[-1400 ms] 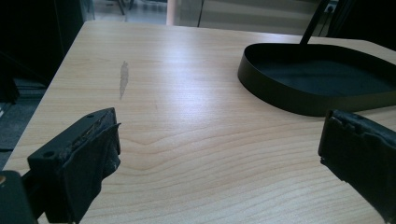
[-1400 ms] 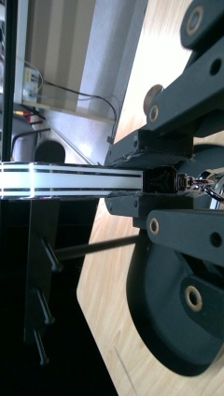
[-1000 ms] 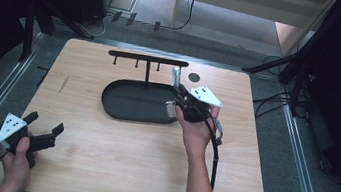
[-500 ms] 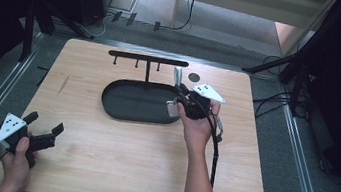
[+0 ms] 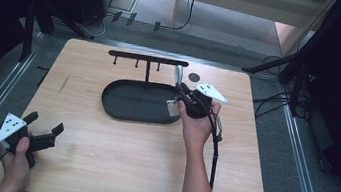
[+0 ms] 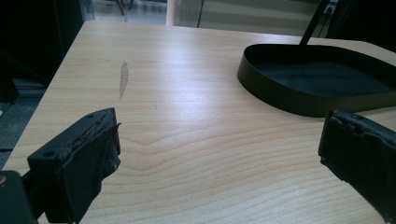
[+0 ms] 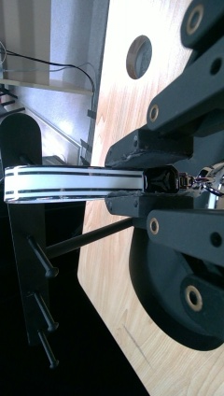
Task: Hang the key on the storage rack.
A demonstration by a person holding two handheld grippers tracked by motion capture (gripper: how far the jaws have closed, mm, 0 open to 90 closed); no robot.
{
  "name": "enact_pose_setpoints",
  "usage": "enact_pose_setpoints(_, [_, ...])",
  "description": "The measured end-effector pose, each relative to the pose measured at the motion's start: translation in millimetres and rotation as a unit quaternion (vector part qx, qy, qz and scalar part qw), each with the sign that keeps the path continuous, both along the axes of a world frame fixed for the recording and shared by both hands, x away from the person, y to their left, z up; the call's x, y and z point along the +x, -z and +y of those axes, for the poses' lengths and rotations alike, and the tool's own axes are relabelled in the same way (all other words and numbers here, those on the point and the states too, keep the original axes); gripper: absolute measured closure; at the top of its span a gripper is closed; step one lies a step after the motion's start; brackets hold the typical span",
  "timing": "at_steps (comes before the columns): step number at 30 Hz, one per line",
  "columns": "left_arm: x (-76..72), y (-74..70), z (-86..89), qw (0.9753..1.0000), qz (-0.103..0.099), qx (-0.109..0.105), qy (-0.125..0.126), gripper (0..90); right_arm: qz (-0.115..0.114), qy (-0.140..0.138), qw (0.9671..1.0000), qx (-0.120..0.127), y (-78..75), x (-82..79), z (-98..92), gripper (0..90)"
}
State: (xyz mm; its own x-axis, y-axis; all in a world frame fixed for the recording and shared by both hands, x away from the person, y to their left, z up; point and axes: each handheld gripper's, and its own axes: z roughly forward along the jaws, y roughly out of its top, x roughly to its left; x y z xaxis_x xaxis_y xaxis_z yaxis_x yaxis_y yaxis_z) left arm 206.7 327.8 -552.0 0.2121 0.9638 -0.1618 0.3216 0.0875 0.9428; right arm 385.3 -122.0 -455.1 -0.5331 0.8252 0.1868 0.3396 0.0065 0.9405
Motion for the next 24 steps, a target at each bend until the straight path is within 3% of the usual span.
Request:
enact_pose_setpoints(12, [0.0,0.0,0.1,1.0000,0.000,0.000,0.000,0.0,-0.008,0.012,0.9999,0.001,1.7,-0.9,1.9,77.2])
enact_pose_setpoints(24, [-0.1,-0.1,0.0,1.0000,0.000,0.001,0.000,0.0,-0.004,0.020,0.9996,0.020,3.4,1.8,-1.0,76.7])
